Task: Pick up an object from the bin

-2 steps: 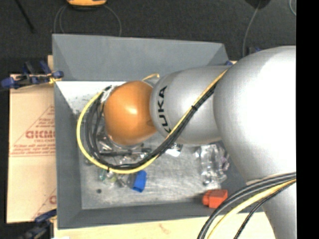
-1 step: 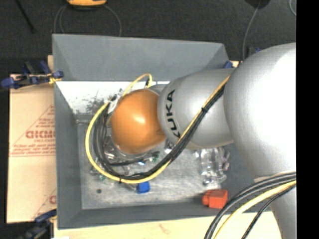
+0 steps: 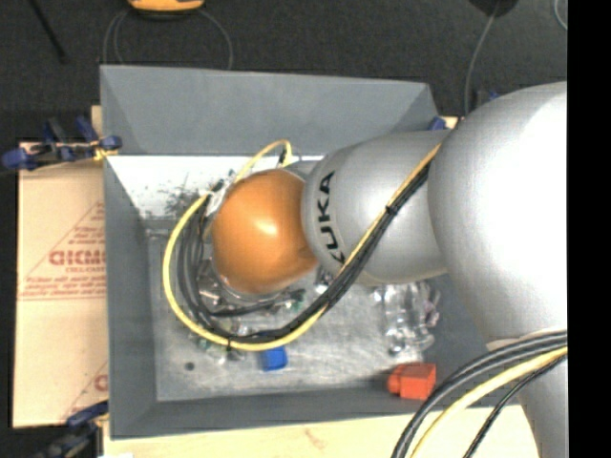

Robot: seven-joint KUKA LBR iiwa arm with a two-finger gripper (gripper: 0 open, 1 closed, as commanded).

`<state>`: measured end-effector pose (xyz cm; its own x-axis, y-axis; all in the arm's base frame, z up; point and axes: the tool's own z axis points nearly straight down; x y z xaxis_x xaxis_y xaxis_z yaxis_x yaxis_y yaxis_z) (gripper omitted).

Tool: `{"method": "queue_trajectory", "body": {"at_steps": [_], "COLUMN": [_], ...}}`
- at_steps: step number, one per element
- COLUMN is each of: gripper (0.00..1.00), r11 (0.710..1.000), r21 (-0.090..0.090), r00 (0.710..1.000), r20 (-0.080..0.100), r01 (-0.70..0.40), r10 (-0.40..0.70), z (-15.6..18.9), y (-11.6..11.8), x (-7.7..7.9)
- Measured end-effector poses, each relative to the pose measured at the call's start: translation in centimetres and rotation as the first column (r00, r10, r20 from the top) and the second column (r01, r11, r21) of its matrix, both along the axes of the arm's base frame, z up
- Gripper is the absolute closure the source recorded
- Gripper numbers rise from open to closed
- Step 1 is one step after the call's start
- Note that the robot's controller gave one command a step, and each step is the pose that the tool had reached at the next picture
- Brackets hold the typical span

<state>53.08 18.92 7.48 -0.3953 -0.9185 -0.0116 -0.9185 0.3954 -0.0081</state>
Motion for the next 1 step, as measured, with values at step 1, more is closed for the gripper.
{"method": "queue_trajectory", "body": {"at_steps": [1], "gripper": [1.00], "r11": [1.000], "r21": [-0.004], "r00": [1.000], "r20": [-0.001], "r01": [0.005], "r10": [-0.005], "z": [12.23], "y": [0.00], "x": [0.28]}}
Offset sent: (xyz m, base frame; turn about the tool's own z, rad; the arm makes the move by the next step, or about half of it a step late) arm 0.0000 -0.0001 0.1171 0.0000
